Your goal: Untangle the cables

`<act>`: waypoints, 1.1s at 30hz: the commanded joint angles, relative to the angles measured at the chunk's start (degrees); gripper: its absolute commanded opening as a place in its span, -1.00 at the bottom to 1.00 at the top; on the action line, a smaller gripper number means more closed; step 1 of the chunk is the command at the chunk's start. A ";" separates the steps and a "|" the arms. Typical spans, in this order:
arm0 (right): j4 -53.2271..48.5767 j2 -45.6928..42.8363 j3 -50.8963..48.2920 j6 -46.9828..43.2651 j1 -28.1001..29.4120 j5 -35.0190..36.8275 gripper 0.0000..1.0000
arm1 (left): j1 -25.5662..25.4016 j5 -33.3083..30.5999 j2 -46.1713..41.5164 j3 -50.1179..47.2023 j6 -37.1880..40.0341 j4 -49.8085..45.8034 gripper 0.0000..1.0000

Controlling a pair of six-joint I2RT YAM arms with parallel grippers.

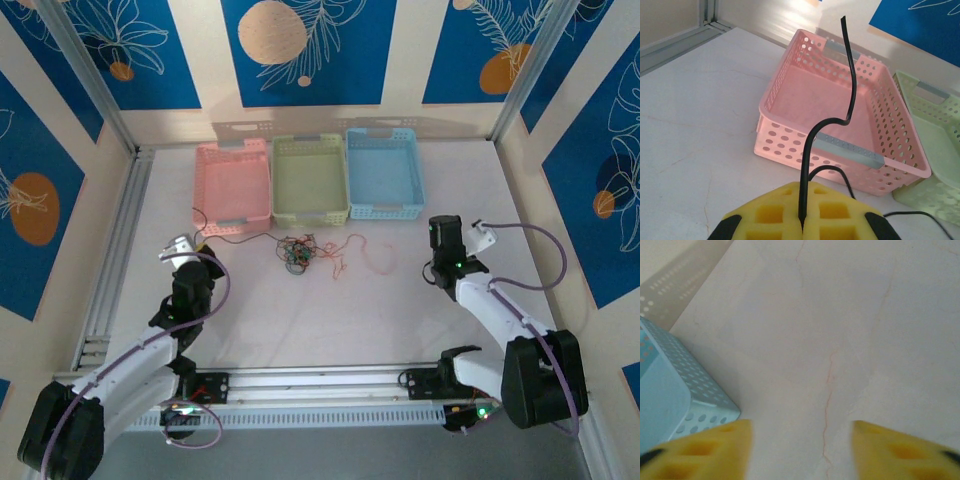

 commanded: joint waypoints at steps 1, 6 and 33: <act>-0.69 -1.21 2.33 -2.37 2.04 2.56 0.67 | 0.79 0.52 0.30 -0.05 -0.05 1.27 -1.00; 12.88 -0.95 1.80 -19.55 6.39 -9.26 0.57 | 0.92 0.99 0.79 0.06 0.15 1.56 -1.00; -25.77 44.24 43.12 -33.29 19.90 -28.39 -0.13 | 1.23 2.61 1.53 0.07 0.33 2.44 -1.00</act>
